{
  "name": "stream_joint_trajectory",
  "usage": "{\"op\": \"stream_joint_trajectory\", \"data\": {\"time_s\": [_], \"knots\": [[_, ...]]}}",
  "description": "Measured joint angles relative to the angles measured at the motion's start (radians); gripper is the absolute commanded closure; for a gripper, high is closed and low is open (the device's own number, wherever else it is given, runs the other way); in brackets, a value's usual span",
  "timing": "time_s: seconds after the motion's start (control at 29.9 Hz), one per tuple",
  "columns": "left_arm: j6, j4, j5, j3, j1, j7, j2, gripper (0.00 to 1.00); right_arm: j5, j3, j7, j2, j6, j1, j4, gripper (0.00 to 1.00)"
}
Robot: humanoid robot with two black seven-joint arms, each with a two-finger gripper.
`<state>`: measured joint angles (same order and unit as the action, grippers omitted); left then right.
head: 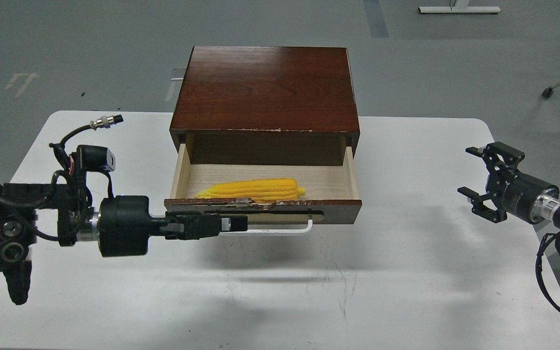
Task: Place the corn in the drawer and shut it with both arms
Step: 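Pull the left gripper back and reposition it below the drawer handle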
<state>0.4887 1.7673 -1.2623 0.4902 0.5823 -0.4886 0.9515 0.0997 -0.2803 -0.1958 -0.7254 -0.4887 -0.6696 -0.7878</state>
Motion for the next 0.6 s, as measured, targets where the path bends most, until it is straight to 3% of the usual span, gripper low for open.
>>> {"op": "stream_joint_trajectory", "data": {"time_s": [0.23, 0.6], "knots": [[0.000, -0.002, -0.160, -0.003, -0.096, 0.000, -0.080, 1.00, 0.000, 0.000, 0.000, 0.018, 0.000, 0.002, 0.004, 0.03], [-0.029, -0.007, -0.166, -0.008, -0.128, 0.000, -0.157, 1.00, 0.000, 0.001, 0.001, 0.021, 0.000, 0.004, 0.012, 0.03]]}}
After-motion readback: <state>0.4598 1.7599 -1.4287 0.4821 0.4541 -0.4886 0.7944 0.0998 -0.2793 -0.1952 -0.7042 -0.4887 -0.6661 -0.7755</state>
